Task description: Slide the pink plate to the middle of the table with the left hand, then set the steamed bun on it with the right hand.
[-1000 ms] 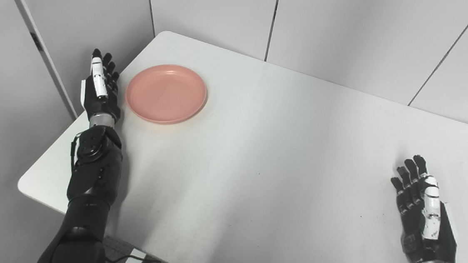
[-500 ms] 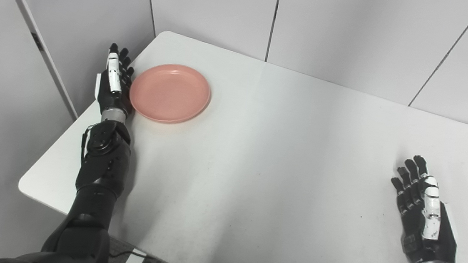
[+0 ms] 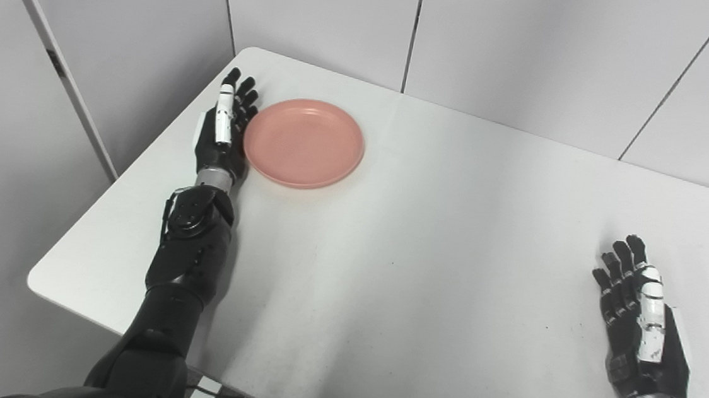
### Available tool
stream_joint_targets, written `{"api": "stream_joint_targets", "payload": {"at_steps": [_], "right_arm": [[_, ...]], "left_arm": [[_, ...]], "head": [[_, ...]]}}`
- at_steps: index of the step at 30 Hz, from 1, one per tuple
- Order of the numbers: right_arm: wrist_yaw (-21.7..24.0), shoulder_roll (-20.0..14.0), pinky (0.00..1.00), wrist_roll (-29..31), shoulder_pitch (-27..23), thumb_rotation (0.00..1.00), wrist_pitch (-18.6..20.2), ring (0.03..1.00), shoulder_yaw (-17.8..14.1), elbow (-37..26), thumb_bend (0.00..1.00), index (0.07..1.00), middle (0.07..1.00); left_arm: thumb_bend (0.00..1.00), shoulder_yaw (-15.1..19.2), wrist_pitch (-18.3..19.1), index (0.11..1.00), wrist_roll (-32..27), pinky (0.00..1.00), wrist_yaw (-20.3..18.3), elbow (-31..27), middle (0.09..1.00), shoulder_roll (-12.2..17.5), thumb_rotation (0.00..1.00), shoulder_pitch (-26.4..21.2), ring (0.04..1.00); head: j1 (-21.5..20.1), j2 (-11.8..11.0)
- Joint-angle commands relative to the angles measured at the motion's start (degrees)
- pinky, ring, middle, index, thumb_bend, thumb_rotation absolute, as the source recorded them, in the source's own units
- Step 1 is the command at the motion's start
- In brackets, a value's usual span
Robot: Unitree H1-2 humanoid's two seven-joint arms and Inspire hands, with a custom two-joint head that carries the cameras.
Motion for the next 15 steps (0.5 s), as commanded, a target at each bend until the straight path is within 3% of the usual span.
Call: {"api": "stream_joint_targets", "payload": {"at_steps": [1,15], "right_arm": [[0.2,0.3,1.0,0.1,0.6,1.0,0.7,1.0,0.2,0.6,0.08,1.0,1.0],[-0.7,0.9,1.0,-0.9,1.1,1.0,1.4,1.0,0.8,-0.1,0.11,1.0,1.0]], "left_arm": [[0.4,-1.2,4.3,0.952,0.8,0.98,-0.6,0.7,0.941,-0.8,1.0,1.1,0.958],[0.43,-6.1,8.0,0.942,3.0,0.99,-3.0,-5.8,0.933,-2.9,1.0,2.3,0.952]], "head": [[0.1,-0.1],[-3.0,0.6]]}}
